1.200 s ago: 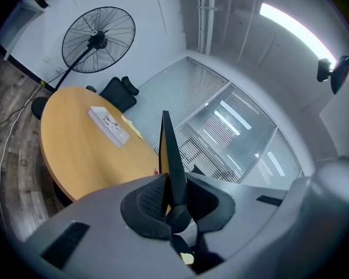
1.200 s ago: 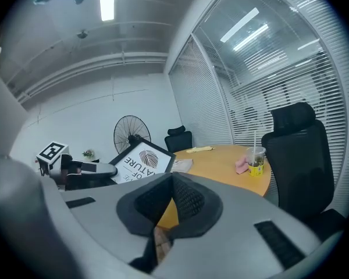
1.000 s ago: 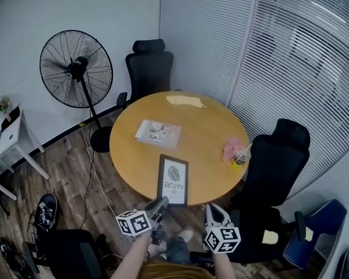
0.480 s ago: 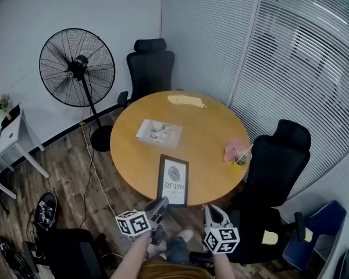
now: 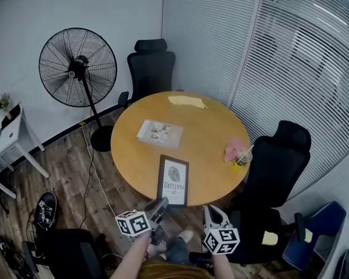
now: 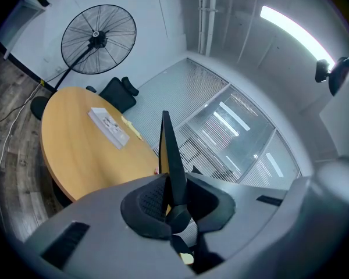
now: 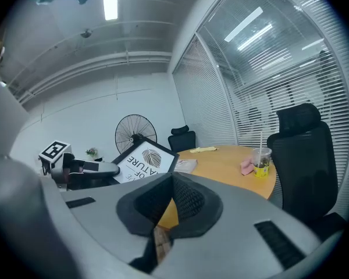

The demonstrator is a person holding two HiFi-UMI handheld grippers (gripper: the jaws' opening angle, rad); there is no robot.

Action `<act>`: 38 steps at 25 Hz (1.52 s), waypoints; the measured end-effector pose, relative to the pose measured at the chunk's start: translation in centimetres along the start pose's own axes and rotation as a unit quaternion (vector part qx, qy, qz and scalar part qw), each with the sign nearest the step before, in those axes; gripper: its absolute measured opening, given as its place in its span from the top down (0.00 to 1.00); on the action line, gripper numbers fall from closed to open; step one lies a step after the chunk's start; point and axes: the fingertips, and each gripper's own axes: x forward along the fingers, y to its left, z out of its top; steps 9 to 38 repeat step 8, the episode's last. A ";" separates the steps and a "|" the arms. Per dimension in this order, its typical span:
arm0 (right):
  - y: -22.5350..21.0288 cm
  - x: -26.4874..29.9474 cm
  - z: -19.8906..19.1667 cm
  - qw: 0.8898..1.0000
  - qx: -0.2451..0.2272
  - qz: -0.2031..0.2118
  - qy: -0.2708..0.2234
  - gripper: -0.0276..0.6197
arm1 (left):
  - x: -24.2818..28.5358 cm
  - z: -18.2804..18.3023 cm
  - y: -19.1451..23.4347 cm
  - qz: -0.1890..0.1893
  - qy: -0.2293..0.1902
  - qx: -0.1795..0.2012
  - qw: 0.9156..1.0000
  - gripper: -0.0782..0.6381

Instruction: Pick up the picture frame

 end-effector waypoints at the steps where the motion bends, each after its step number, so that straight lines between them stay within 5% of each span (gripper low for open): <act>1: 0.1 0.0 0.1 1.000 -0.001 0.000 -0.001 0.94 | 0.0 0.0 0.0 0.000 0.001 0.002 1.000 0.79; 38: 0.2 0.3 0.0 1.000 -0.001 -0.005 0.001 0.94 | -0.3 0.3 0.3 0.001 0.004 0.005 1.000 0.79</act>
